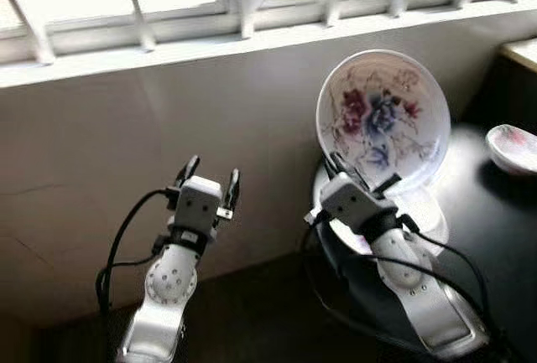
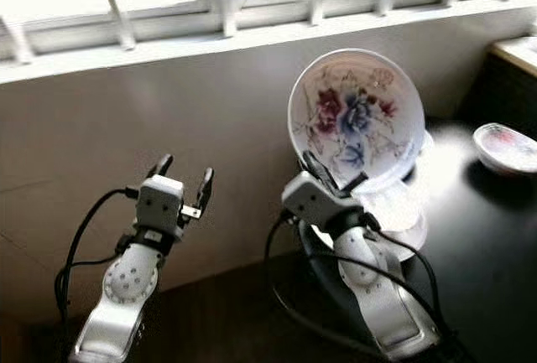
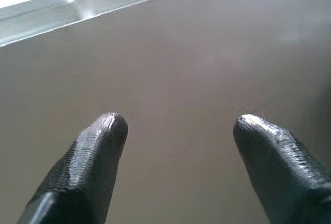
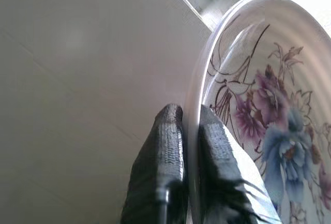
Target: Kitchen organization
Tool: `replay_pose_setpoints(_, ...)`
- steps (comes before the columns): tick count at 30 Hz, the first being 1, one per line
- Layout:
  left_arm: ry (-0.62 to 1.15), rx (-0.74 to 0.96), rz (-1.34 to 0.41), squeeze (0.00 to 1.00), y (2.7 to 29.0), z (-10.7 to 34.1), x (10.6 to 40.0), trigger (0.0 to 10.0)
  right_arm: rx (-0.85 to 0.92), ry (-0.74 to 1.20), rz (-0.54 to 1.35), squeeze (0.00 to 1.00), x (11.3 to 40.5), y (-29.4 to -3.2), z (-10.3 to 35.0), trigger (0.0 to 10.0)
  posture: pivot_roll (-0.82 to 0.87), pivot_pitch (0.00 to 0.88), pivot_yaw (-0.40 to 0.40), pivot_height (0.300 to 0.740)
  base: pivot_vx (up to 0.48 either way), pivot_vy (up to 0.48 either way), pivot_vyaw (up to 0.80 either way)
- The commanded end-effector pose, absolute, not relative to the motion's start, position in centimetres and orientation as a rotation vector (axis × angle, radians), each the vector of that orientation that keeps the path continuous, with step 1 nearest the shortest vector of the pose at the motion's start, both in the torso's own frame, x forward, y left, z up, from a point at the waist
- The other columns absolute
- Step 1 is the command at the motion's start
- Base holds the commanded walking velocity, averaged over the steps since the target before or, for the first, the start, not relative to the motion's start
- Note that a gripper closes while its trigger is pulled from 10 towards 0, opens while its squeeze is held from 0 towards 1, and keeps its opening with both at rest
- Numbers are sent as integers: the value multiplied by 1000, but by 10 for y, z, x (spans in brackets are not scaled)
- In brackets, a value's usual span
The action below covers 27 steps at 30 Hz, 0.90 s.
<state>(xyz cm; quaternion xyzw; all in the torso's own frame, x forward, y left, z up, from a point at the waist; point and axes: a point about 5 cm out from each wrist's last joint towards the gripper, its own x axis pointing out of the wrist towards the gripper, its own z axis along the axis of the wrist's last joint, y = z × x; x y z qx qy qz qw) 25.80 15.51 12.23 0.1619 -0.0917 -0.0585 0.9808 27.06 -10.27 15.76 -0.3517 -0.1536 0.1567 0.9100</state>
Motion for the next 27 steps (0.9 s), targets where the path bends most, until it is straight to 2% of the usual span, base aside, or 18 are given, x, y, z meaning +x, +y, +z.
replay_pose_setpoints(1,-216,302,-138,0,146,128,258,10000,-751,-342,304,0,271,-109,164,0,69,0,-30,740,0,0,800)
replay_pose_setpoints(27,-232,320,-148,0,145,130,259,10000,-750,-353,312,0,272,-108,164,0,69,0,-28,740,0,0,800)
